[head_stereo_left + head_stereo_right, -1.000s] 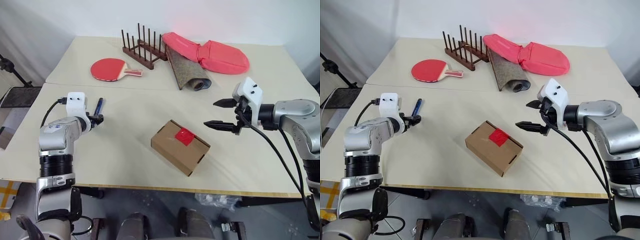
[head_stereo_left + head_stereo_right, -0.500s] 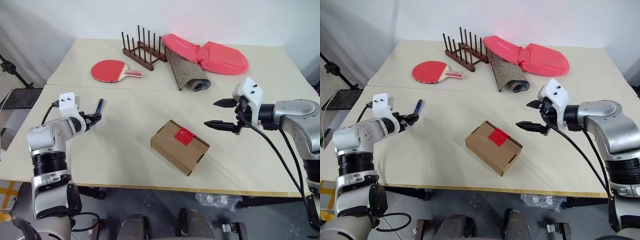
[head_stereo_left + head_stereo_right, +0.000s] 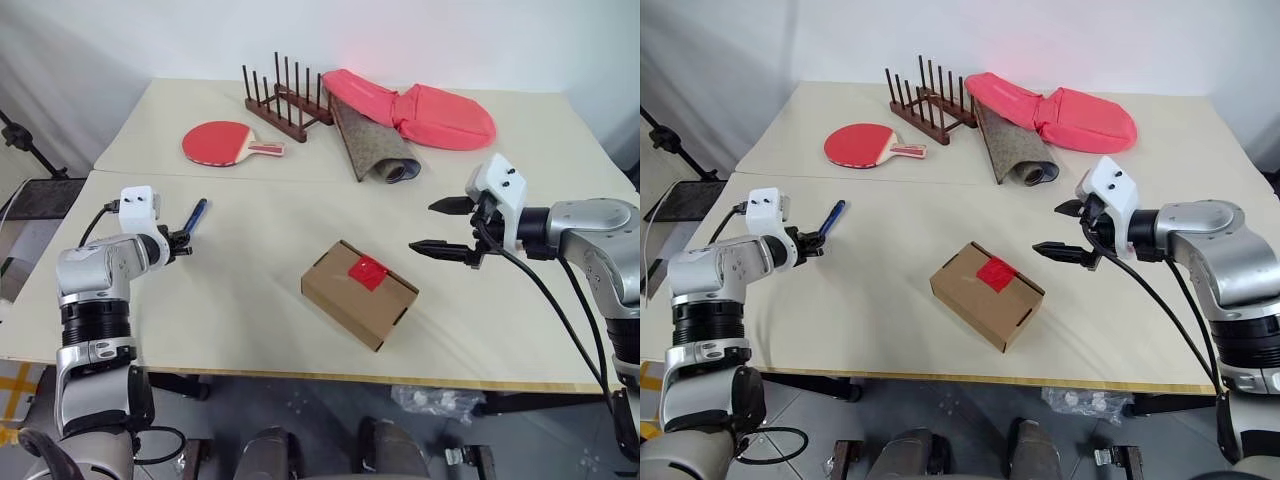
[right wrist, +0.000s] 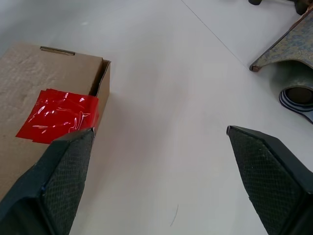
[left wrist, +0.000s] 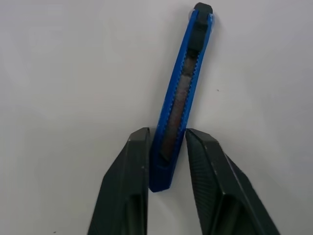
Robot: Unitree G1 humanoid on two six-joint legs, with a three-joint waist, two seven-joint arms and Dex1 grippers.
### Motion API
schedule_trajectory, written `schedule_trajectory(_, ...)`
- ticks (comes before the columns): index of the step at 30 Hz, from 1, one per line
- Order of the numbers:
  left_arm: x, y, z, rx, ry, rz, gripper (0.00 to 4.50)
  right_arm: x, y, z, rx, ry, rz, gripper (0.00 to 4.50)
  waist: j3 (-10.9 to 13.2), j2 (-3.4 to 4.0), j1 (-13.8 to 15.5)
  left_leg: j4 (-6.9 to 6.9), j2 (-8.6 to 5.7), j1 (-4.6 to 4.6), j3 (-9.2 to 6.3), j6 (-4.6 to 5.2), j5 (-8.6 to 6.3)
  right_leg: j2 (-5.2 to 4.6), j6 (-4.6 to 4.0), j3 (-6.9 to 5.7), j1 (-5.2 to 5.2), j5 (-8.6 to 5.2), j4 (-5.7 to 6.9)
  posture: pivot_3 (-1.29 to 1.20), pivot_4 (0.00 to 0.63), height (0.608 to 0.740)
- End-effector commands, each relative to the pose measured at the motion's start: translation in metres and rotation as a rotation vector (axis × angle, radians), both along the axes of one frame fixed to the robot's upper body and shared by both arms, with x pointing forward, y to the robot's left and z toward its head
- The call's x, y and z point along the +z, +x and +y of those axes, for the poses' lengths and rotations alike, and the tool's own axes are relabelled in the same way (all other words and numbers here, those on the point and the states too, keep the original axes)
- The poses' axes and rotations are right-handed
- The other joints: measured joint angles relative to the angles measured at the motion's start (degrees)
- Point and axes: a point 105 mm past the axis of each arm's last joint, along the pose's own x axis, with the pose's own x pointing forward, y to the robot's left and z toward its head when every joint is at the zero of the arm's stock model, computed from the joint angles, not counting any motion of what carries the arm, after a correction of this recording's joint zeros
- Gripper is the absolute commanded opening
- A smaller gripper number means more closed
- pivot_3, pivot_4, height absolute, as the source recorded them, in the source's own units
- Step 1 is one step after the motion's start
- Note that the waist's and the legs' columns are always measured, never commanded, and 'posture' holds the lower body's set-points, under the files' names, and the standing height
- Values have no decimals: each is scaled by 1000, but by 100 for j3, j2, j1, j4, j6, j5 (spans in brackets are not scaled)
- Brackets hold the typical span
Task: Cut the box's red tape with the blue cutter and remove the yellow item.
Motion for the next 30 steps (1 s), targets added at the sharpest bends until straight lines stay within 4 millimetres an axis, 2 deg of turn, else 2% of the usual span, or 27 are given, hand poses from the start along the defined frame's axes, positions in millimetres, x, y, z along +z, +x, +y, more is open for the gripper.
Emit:
schedule_trajectory(1,-34,-9,-14,-52,-28,134,969,16,0,1,2,10,-60,4500,0,0,0,0,0,1,0,0,0,0,0,2,0,0,1,0,150,740)
schedule_trajectory(4,-31,-9,-15,-67,0,127,439,17,-1,1,4,11,-62,4500,0,0,0,0,0,2,-1,0,0,0,0,5,-1,0,2,0,150,740)
schedule_trajectory(12,-18,-23,-15,-165,103,116,439,20,-5,5,19,21,-70,4500,1,0,-30,-8,2,1,5,-2,-2,1,0,13,-13,0,5,0,150,740)
schedule_trajectory(18,-2,-45,-22,-329,134,46,439,26,-12,16,54,26,-87,4500,3,1,-121,-16,9,-2,7,-7,-7,3,-1,14,-23,0,6,0,150,740)
schedule_trajectory(20,0,-64,-28,-450,134,38,439,29,-17,26,99,16,-95,4500,7,-5,-152,-17,13,-3,7,-9,-8,4,-1,14,-27,-1,8,0,150,740)
schedule_trajectory(25,-3,-113,-49,-826,134,25,439,35,-33,66,223,14,-85,4500,11,-1,-243,-15,48,-30,32,-22,-19,11,-15,39,-93,-8,54,0,150,740)
schedule_trajectory(28,0,-136,-59,-1015,85,-16,439,36,-47,105,334,20,-79,4500,11,-1,-275,-4,64,-61,33,-26,-19,21,-29,34,-123,-16,62,0,150,740)
schedule_trajectory(30,-6,-145,-57,-1097,114,25,439,29,-56,127,409,-18,-78,4500,13,-3,-289,0,65,-83,49,-27,-19,22,-35,40,-158,-19,76,0,150,740)
